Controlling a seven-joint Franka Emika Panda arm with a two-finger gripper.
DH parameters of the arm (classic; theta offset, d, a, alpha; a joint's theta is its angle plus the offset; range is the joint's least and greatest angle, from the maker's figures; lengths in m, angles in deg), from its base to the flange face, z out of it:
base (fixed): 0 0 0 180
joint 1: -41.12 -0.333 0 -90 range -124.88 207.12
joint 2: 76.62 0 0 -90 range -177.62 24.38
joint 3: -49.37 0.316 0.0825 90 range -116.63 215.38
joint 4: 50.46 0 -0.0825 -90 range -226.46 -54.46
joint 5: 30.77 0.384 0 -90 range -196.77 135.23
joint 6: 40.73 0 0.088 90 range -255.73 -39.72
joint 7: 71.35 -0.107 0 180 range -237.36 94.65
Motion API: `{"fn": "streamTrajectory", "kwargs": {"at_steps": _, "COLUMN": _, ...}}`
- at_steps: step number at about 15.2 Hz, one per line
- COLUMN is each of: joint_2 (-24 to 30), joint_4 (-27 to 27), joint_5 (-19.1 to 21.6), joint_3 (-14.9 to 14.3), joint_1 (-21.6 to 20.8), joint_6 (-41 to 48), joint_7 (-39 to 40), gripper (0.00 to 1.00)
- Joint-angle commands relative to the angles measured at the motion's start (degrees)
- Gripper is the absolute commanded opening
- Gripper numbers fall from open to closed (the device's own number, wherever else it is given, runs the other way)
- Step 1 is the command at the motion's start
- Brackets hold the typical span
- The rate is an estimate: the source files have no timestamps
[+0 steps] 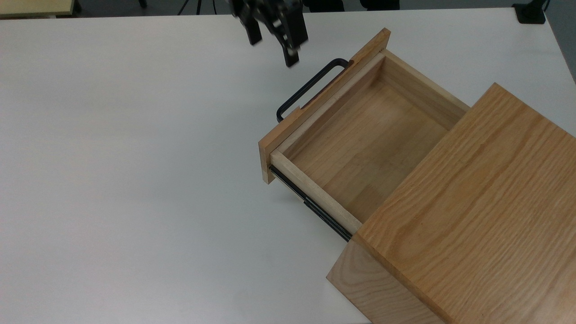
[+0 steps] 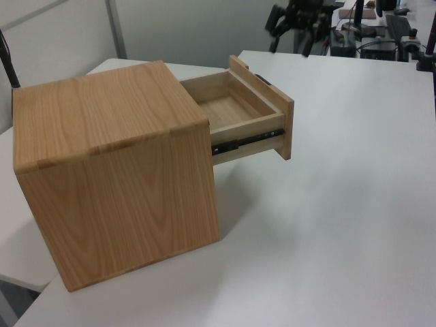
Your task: Open the drawer by sliding it
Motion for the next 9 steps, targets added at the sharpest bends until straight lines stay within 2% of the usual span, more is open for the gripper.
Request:
{"fn": "streamTrajectory", "kwargs": {"at_steps": 1, "joint_2": 1.9, "joint_4": 1.4, "joint_5": -0.6, "joint_3": -0.8, "joint_1": 2.2, "joint_6": 10.3, "joint_7": 19.6, "gripper": 1.00}}
{"fn": "streamTrajectory", "kwargs": {"at_steps": 2, "joint_2": 1.9, "joint_4": 1.5, "joint_5": -0.8, "joint_3": -1.6, "joint_1": 2.2, "joint_6": 13.0, "joint_7": 26.3, "gripper": 1.00}}
{"fn": "streamTrajectory", "kwargs": {"at_steps": 4, "joint_2": 2.9, "joint_4": 1.5, "joint_5": -2.7, "joint_3": -3.4, "joint_1": 2.2, "joint_6": 16.9, "joint_7": 34.7, "gripper": 1.00}}
{"fn": "streamTrajectory", "kwargs": {"at_steps": 7, "joint_2": 3.0, "joint_4": 1.4, "joint_5": -11.9, "joint_3": -3.6, "joint_1": 1.4, "joint_6": 19.6, "joint_7": 41.7, "gripper": 1.00}}
{"fn": "streamTrajectory", "kwargs": {"at_steps": 9, "joint_2": 3.0, "joint_4": 1.4, "joint_5": -14.1, "joint_3": -3.6, "joint_1": 0.7, "joint_6": 19.4, "joint_7": 42.7, "gripper": 1.00}}
